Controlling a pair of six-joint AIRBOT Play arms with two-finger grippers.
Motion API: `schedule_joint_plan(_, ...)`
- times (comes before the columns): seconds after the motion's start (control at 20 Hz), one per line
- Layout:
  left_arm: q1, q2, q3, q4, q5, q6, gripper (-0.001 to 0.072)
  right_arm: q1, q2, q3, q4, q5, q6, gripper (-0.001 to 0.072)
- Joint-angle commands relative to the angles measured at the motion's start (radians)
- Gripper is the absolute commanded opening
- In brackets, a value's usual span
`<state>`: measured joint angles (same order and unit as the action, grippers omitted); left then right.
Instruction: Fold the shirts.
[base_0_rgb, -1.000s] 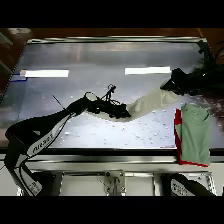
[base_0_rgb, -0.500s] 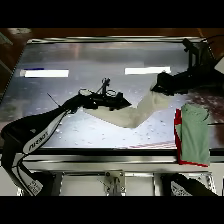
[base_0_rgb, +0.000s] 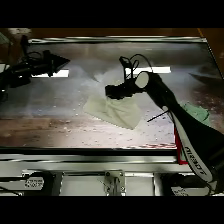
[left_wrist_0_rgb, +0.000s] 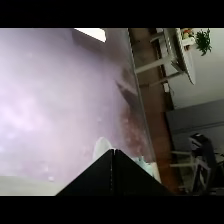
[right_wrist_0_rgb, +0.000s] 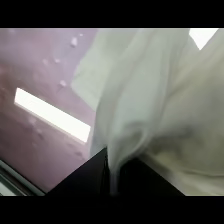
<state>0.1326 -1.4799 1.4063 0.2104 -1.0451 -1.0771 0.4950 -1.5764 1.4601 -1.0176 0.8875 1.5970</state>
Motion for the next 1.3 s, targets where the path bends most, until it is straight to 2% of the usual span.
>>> schedule_joint_plan(0.0, 0.178, 0.126, 0.001, 0.182, -0.096, 0.01, 0.0041, 0.127, -0.181, 0.001, 0.239, -0.361, -0.001, 0.0317)
schedule_joint_plan(0.05, 0.206, 0.149, 0.001, 0.222, -0.11, 0.01, 0.0041, 0.145, -0.218, 0.001, 0.327, -0.425, -0.001, 0.0556)
schedule_joint_plan(0.1, 0.231, 0.169, 0.001, 0.253, -0.125, 0.01, 0.0041, 0.151, -0.248, 0.001, 0.415, -0.454, -0.002, 0.0583)
schedule_joint_plan(0.2, 0.263, 0.192, 0.001, 0.27, -0.145, 0.01, 0.0041, 0.139, -0.259, 0.001, 0.449, -0.415, -0.017, 0.0584)
schedule_joint_plan(0.3, 0.27, 0.197, 0.0, 0.27, -0.146, 0.01, 0.0041, 0.083, -0.229, 0.001, 0.373, -0.272, -0.024, 0.0584)
schedule_joint_plan(0.45, 0.27, 0.196, -0.002, 0.27, -0.146, 0.011, 0.0041, -0.06, -0.147, 0.001, 0.132, 0.055, -0.018, 0.0583)
schedule_joint_plan(0.6, 0.27, 0.196, -0.002, 0.27, -0.151, 0.011, 0.0041, -0.235, -0.061, 0.0, -0.232, 0.477, 0.079, 0.0585)
schedule_joint_plan(0.65, 0.27, 0.196, -0.002, 0.27, -0.158, 0.011, 0.0041, -0.286, -0.043, -0.013, -0.306, 0.568, 0.095, 0.0585)
schedule_joint_plan(0.7, 0.27, 0.196, -0.002, 0.27, -0.17, 0.011, 0.0041, -0.338, -0.024, -0.052, -0.299, 0.603, 0.098, 0.0597)
schedule_joint_plan(0.8, 0.27, 0.196, -0.002, 0.27, -0.19, 0.01, 0.0041, -0.398, -0.003, -0.175, -0.15, 0.53, 0.101, 0.0598)
schedule_joint_plan(0.85, 0.27, 0.196, -0.002, 0.27, -0.199, 0.01, 0.0041, -0.404, -0.003, -0.238, -0.071, 0.465, 0.084, 0.0634)
schedule_joint_plan(0.9, 0.267, 0.196, -0.002, 0.27, -0.21, 0.01, 0.0041, -0.398, -0.004, -0.307, 0.01, 0.373, 0.055, 0.0668)
schedule_joint_plan(1.0, 0.266, 0.196, -0.002, 0.27, -0.228, 0.01, 0.0042, -0.38, -0.008, -0.418, 0.14, 0.192, 0.017, 0.0668)
schedule_joint_plan(1.1, 0.266, 0.196, -0.002, 0.27, -0.227, 0.01, 0.0042, -0.356, -0.028, -0.472, 0.223, 0.083, -0.013, 0.0668)
schedule_joint_plan(1.25, 0.266, 0.196, -0.002, 0.27, -0.224, 0.01, 0.0041, -0.306, -0.074, -0.474, 0.283, 0.019, -0.049, 0.0662)
